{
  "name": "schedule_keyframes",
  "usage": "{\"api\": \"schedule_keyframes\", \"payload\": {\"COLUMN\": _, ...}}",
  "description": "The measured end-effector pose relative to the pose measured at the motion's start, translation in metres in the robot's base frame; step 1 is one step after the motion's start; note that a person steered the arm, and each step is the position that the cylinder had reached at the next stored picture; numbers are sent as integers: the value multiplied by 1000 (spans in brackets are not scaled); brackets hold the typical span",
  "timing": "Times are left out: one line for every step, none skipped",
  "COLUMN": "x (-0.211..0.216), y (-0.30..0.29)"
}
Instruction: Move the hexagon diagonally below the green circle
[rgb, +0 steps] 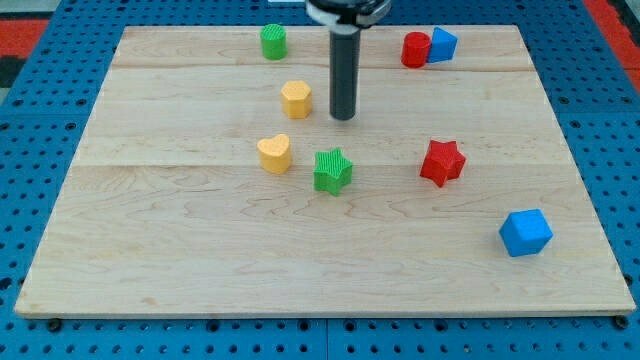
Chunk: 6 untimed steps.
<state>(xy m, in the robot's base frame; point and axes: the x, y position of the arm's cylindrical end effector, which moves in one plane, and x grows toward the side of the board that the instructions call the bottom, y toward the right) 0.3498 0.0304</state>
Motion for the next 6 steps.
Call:
{"api": "schedule_keyframes", "payload": {"x": -11, "y": -37}}
{"api": "schedule_keyframes", "payload": {"x": 14, "y": -71}}
{"api": "schedule_keyframes", "payload": {"x": 3, "y": -98}}
{"api": "schedule_keyframes", "payload": {"x": 2, "y": -142}}
{"api": "schedule_keyframes", "payload": {"x": -3, "y": -158}}
{"api": "schedule_keyframes", "payload": {"x": -24, "y": -150}}
